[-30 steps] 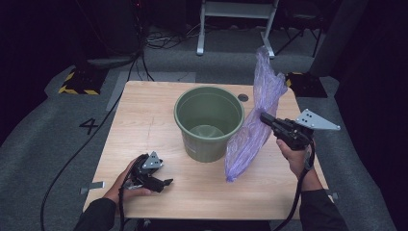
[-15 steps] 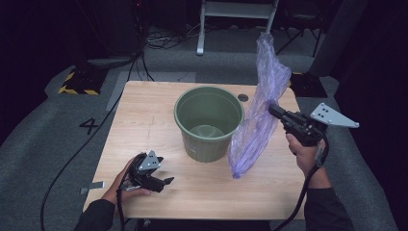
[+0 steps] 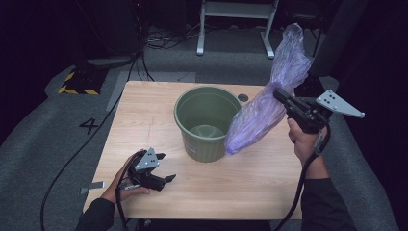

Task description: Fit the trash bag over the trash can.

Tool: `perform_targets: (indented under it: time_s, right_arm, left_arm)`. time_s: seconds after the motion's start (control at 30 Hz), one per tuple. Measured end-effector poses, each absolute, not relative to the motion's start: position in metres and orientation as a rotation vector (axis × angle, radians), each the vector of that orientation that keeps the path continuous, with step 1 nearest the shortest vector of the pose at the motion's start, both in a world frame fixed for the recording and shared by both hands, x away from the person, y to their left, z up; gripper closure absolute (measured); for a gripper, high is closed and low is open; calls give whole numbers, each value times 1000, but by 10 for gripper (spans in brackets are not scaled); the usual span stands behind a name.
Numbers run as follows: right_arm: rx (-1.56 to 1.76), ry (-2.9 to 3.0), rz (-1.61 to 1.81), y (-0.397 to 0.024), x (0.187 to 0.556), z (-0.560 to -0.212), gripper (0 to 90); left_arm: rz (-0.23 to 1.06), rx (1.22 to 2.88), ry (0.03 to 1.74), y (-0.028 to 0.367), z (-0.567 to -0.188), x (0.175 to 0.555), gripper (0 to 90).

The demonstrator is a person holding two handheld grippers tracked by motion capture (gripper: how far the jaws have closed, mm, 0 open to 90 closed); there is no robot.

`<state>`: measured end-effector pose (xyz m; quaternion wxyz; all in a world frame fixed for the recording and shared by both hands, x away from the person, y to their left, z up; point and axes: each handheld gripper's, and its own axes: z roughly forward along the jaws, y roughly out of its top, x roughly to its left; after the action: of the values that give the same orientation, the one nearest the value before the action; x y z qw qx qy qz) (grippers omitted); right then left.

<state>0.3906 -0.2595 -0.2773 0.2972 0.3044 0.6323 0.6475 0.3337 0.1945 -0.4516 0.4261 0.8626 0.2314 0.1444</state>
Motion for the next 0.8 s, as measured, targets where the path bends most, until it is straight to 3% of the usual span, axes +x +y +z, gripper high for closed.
perform_targets:
  time_s: [0.33, 0.6, 0.7, 0.8]
  right_arm:
    - [838, 1715, 1606, -217, 418, -278, 900]
    - [793, 1727, 1507, -192, 428, -278, 900]
    - [784, 1736, 1503, -185, 429, -278, 900]
    - [773, 1746, 1500, -181, 429, -279, 900]
  left_arm:
    - [406, 2001, 560, 206, -411, 331, 174]
    - [405, 1952, 447, 181, -372, 325, 173]
    - [433, 1950, 419, 169, -359, 324, 174]
    - [560, 1936, 380, 153, -355, 323, 234]
